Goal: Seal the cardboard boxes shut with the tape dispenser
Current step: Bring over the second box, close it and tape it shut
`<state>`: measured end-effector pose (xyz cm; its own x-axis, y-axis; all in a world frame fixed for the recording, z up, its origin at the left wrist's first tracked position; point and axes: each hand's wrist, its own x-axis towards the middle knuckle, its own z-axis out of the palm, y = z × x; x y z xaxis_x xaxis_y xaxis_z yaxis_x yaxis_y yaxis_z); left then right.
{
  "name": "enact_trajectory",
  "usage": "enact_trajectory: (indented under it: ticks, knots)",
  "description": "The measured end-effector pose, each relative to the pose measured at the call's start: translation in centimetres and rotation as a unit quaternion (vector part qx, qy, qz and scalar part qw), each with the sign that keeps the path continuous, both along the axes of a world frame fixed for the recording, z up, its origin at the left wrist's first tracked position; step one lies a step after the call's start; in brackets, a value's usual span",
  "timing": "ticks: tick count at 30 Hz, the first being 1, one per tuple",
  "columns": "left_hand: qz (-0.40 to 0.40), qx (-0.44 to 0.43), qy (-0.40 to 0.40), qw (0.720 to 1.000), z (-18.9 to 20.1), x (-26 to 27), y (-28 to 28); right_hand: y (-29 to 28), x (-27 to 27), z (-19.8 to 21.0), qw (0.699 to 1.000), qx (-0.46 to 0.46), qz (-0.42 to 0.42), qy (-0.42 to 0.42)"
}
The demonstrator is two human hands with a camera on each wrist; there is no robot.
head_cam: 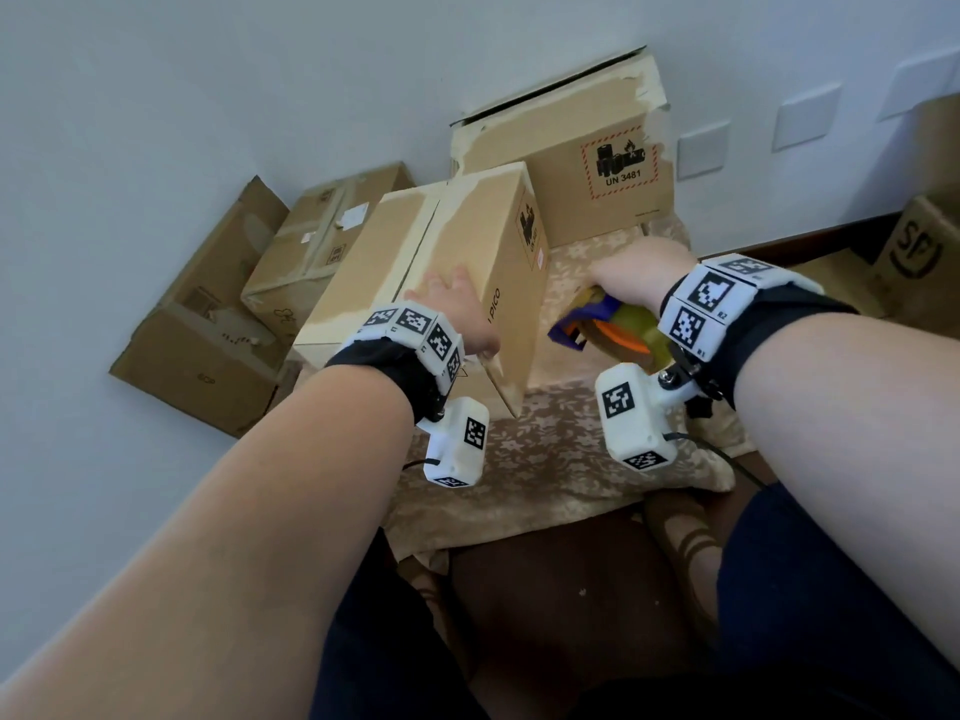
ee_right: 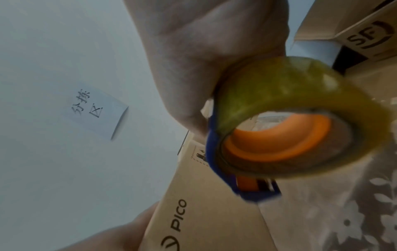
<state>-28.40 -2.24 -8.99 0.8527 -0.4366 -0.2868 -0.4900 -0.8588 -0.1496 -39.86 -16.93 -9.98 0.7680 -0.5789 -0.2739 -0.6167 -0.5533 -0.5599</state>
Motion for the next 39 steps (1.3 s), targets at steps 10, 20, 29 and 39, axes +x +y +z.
enact_trajectory:
  ticks: [10,20,29,39]
  knots:
    - [-0.088,0.001,0.060,0.994,1.8,1.0,1.1,1.2,2.5,2.5,0.943,-0.087,-0.117,-0.299]
    - [-0.194,-0.101,0.084,0.972,1.7,3.7,6.2,5.3,9.1,2.2,0.936,-0.240,0.122,-0.224]
    - [-0.231,-0.178,0.091,0.952,0.9,4.0,7.5,6.2,11.1,1.7,0.928,-0.214,0.197,-0.233]
    - [-0.248,-0.209,0.089,0.942,1.1,3.4,7.8,7.0,6.3,3.5,0.914,-0.215,0.299,-0.167]
